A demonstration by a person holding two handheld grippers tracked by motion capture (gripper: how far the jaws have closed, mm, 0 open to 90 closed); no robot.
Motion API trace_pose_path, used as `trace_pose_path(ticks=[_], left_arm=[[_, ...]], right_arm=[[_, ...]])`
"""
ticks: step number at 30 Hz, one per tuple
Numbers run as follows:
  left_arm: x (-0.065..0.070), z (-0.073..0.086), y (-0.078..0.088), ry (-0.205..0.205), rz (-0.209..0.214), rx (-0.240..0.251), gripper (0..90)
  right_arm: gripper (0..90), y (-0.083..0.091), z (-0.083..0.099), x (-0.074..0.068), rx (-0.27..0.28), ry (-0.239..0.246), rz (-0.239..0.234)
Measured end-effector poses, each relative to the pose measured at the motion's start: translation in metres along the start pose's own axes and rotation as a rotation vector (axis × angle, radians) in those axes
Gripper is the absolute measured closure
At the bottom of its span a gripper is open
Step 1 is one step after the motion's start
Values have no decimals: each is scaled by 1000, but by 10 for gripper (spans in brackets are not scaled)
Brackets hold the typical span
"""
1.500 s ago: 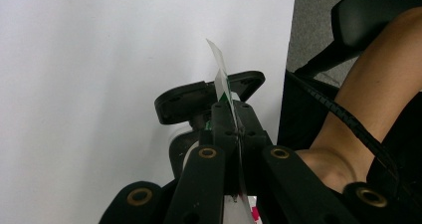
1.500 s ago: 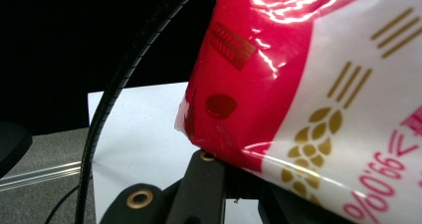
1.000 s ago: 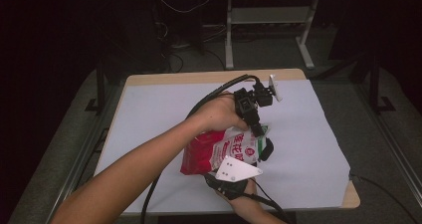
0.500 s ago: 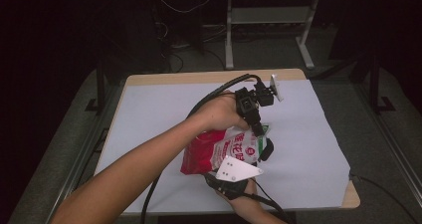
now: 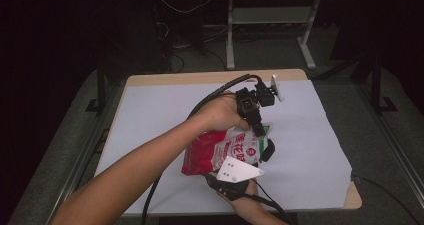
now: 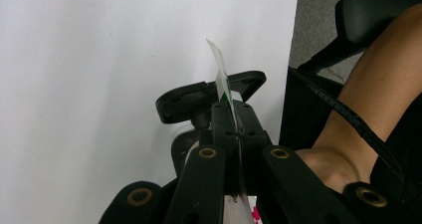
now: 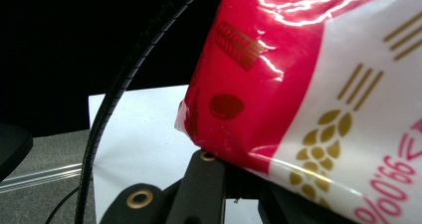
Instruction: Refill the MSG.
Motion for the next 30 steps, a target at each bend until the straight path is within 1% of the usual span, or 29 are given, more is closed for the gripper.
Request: trace_pose_path(ticks=[22,24,30], left_arm=[[-1,0,1,1,-10,-6,900],[-1,0,1,-7,-9,-12,900],[-1,0,0,-1,-11,-12,900]], right_arm=[[900,0,-1,-1,3,1,-2],[900,0,-1,-1,6,2,-1],[900,-1,-1,-1,11,-6,-1]])
Point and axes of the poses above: each handheld gripper's, and its own axes: y roughly backward along the jaws, z roughly out of its underside, x roughly to its right, the point moved 4 cm from there along -y, roughly forward along the jaws, and after that the axes turned 12 degrees about x, right-handed, at the moved point
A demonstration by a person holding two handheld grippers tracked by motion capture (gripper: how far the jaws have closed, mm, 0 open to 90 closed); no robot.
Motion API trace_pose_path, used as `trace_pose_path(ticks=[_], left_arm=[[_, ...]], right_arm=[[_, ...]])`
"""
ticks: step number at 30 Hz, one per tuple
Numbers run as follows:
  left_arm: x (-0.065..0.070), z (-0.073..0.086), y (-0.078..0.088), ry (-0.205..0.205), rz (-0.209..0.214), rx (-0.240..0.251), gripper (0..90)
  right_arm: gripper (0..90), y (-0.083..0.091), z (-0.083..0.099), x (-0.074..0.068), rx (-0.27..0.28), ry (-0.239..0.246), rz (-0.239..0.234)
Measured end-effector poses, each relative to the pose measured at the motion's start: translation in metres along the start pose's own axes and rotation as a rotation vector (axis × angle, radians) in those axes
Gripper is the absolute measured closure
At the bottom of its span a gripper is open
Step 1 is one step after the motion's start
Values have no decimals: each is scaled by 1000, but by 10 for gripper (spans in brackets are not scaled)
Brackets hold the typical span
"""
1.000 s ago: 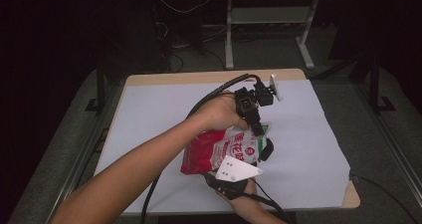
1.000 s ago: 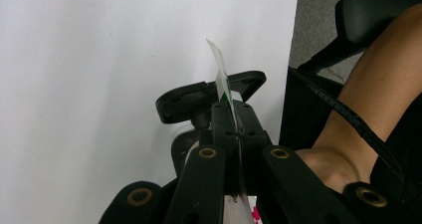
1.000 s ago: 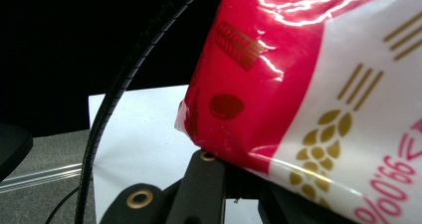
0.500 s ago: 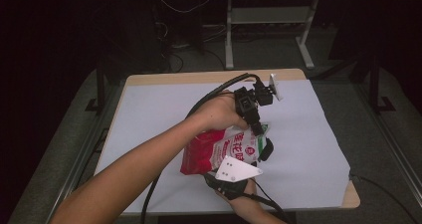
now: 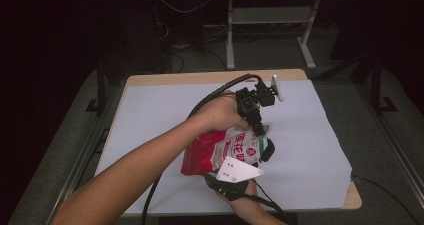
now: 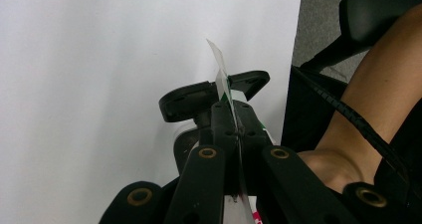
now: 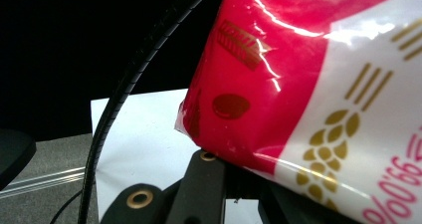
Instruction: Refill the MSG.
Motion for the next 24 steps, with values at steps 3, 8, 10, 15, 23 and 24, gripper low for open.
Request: trace_pose_path(ticks=[3,8,10,15,23,24], left_arm=[[0,0,0,1,2,2,900],[1,0,1,-2,5,2,900],[1,0,1,-1,7,2,900],[1,0,0,3,7,3,900],[1,0,0,7,9,7,900],[1,0,0,7,9,7,900]], right_arm=[[900,0,0,0,2,0,0],[900,0,-1,0,4,2,0],[900,0,-1,0,5,3,0],[900,0,-1,-1,7,6,-1],[900,0,-2,-1,11,6,-1],[900,0,-2,-1,11,8,-1]])
Point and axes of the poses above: each handheld gripper's, and its own axes: y roughly backward along the jaws, z roughly out of its underside, x roughly to its right, the point moved 4 cm from there along -y, roughly forward along the jaws, and after that the axes turned 12 degrees about x, right-handed, at the moved point
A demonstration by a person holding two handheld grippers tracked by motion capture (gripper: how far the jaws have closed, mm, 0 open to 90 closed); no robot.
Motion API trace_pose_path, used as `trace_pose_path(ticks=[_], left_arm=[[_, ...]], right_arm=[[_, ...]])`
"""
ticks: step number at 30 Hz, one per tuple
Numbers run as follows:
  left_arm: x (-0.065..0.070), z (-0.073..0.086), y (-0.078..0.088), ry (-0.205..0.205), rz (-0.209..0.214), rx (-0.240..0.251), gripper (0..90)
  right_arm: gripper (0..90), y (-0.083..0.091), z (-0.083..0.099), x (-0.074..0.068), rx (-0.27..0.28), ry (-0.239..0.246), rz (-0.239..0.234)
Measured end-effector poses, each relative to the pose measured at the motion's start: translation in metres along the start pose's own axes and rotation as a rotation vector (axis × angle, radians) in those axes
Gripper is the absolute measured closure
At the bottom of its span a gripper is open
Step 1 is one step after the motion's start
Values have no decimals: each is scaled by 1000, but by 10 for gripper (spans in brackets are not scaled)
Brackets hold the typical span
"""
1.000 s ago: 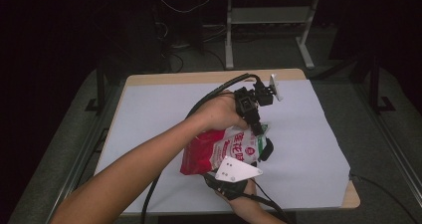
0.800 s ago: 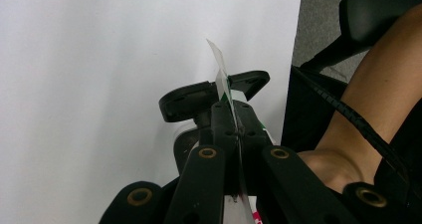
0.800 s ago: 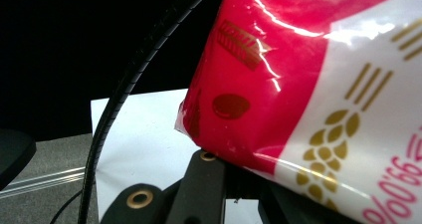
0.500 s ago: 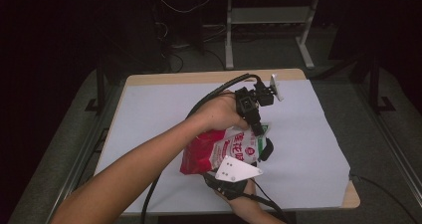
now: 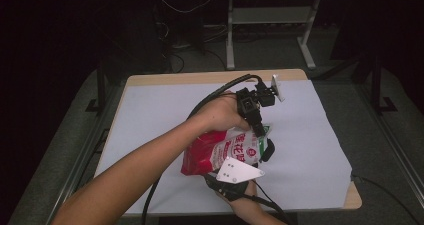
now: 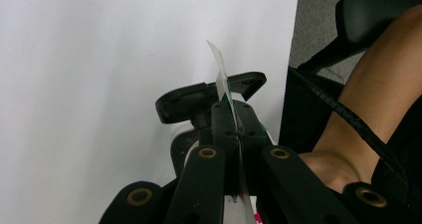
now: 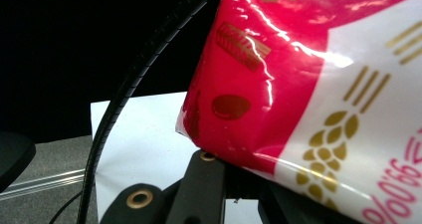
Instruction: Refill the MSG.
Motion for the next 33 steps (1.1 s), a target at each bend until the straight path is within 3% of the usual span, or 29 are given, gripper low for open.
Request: trace_pose_path(ticks=[33], left_arm=[[-3,2,-2,0,10,11,900]], right_arm=[[900,0,-1,-1,5,-3,9]])
Point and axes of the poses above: each handheld gripper's, and its own axes: y roughly backward along the jaws, z roughly out of its underside, x roughly to its right, the point moved 4 cm from there along -y, roughly forward along the jaws, and after that the axes turned 12 degrees about x, right-handed, at the moved point
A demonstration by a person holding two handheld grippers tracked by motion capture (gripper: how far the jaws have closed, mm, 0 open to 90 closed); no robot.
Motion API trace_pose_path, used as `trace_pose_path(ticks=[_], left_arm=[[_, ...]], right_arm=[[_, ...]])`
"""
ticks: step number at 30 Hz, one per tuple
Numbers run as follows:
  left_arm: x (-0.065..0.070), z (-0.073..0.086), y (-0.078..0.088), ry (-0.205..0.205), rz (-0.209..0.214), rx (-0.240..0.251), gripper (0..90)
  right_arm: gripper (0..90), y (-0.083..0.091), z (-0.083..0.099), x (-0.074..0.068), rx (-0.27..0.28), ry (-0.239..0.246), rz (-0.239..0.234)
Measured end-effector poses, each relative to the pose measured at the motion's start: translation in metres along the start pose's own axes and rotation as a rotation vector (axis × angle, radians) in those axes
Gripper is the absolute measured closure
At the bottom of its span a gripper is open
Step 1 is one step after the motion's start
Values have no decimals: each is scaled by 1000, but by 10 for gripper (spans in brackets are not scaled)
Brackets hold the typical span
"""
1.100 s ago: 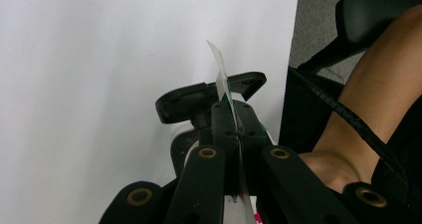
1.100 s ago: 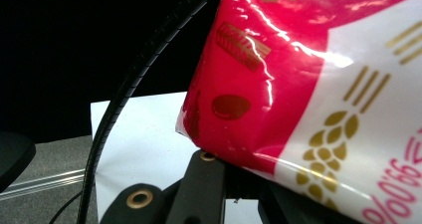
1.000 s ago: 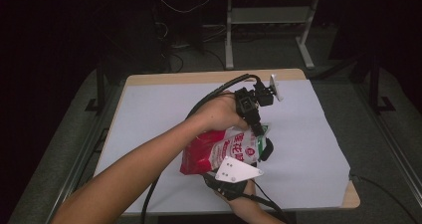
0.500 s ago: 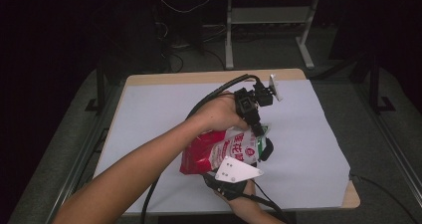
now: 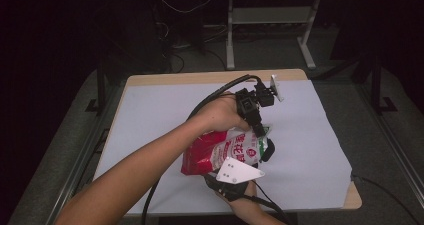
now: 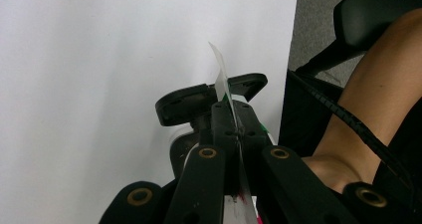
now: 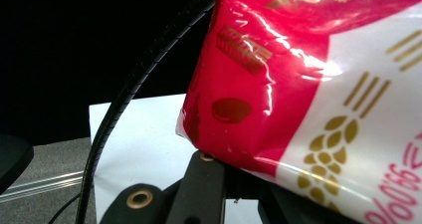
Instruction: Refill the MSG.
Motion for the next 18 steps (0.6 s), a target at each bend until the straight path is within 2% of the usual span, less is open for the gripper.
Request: trace_pose_path(ticks=[18], left_arm=[[-2,1,-1,14,-1,-2,900]], right_arm=[[900,0,0,0,7,-1,-4]])
Point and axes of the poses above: each handheld gripper's, and its own axes: y roughly backward along the jaws, z roughly out of its underside, x roughly to its right, the point moved 4 cm from there along -y, roughly forward along the jaws, and after that the axes turned 12 degrees about x, right-handed, at the moved point
